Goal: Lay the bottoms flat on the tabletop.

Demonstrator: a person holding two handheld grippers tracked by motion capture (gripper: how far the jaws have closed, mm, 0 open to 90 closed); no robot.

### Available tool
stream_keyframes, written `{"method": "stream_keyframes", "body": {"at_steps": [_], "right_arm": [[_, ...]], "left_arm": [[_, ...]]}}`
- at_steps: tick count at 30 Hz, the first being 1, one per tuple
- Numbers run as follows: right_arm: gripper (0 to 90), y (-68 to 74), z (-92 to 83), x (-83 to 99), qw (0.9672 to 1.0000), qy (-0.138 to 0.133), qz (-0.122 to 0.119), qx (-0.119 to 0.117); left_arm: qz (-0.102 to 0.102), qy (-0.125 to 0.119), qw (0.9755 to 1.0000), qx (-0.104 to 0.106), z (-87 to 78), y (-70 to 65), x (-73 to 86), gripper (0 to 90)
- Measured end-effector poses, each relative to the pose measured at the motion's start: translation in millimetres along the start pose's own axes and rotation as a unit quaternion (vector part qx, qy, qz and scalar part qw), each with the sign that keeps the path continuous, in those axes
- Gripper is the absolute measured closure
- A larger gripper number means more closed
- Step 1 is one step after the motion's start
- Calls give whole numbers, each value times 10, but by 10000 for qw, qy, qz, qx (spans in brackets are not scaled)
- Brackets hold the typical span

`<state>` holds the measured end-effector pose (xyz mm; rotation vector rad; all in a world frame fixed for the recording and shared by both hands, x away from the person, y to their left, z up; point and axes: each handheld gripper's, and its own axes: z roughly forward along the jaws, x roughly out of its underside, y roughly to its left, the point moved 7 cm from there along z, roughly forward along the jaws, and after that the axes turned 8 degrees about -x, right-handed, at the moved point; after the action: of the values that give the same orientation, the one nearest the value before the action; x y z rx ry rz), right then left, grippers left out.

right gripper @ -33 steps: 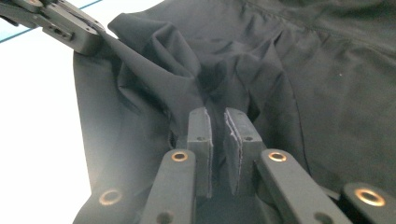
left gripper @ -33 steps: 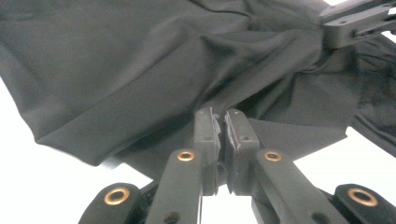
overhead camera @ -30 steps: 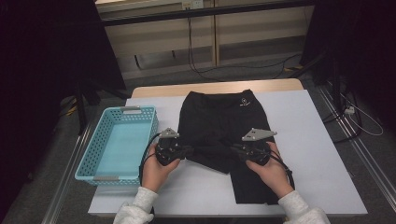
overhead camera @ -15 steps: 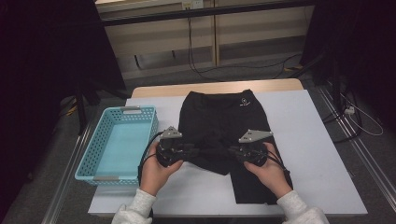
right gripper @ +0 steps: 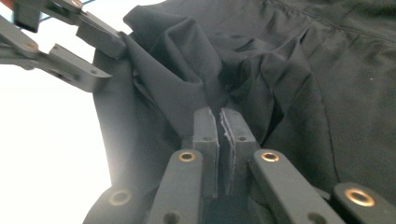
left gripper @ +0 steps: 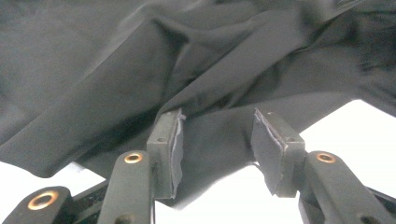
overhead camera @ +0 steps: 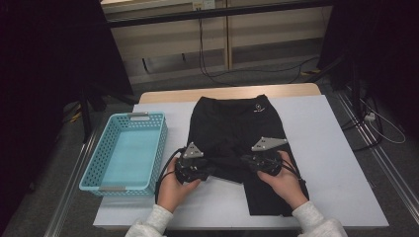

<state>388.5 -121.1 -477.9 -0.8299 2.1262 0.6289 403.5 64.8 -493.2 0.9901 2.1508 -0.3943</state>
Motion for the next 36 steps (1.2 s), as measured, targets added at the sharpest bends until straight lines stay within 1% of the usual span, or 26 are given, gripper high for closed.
{"method": "stream_keyframes", "body": {"at_steps": [1,2,3,4,6,7,8,10,11,14,16,18,19,21,24,25,26,27,28,29,31,32,33,34,35,36], "right_arm": [[861,2,2,3,10000,15,-5,1],[858,4,3,4,10000,16,-12,0],[855,8,4,4,10000,21,-13,-6],[852,9,4,4,10000,21,-14,-1],[843,9,-4,2,10000,15,-7,2],[837,10,-12,0,10000,9,-9,1],[829,11,-19,0,10000,4,-16,-1],[814,29,-34,9,10000,45,-50,-18],[801,42,-38,14,9999,61,-108,-1],[758,98,-55,20,9997,101,-206,5],[715,139,-55,20,9996,101,-261,-84],[665,203,-20,59,9989,245,-327,-226],[661,237,11,92,9983,354,-419,-208],[641,281,73,134,9963,570,-640,-95],[644,306,127,120,9960,572,-683,-47],[674,308,141,124,9955,611,-725,-28],[762,297,152,133,9947,663,-786,38],[804,285,163,141,9938,712,-848,88],[833,272,165,135,9939,701,-841,99],[894,260,155,116,9950,632,-774,69],[900,243,123,75,9964,541,-651,-27],[900,237,100,55,9970,500,-582,-91],[900,233,87,45,9975,453,-541,-102],[900,215,68,32,9978,397,-530,-83],[899,195,54,22,9983,341,-463,-76],[897,171,43,16,9989,277,-364,-83]], "left_arm": [[-17,47,10000,29,16,3,13,555],[-93,69,9999,60,41,2,32,573],[-97,110,9999,85,48,-1,45,611],[-97,61,9999,107,52,-4,46,651],[-118,142,9997,144,32,-2,50,735],[-122,176,9996,199,23,-10,56,799],[-113,189,9995,208,16,-14,59,821],[-76,202,9994,257,-2,-32,58,838],[-111,184,9993,309,-20,-40,49,839],[-72,116,9994,331,-87,-56,20,859],[-47,81,9992,380,-135,-71,6,871],[-44,63,9991,421,-173,-83,0,897],[-36,62,9991,420,-179,-81,3,900],[-62,82,9991,410,-167,-68,23,900],[-78,147,9991,391,-142,-48,58,900],[-100,120,9991,386,-130,-43,61,900],[-98,100,9994,321,-120,-28,62,880],[-78,58,9997,236,-104,-14,60,816],[-46,68,9998,188,-94,-4,61,758],[-75,54,9997,207,-82,-6,60,750],[-117,48,9998,170,-50,0,57,699],[-112,35,9999,128,-36,3,56,693],[-46,16,10000,50,-14,11,57,670],[-34,44,10000,2,9,6,64,645],[-54,38,10000,-5,30,-2,68,638],[-16,-25,10000,26,47,-5,63,620]]}}
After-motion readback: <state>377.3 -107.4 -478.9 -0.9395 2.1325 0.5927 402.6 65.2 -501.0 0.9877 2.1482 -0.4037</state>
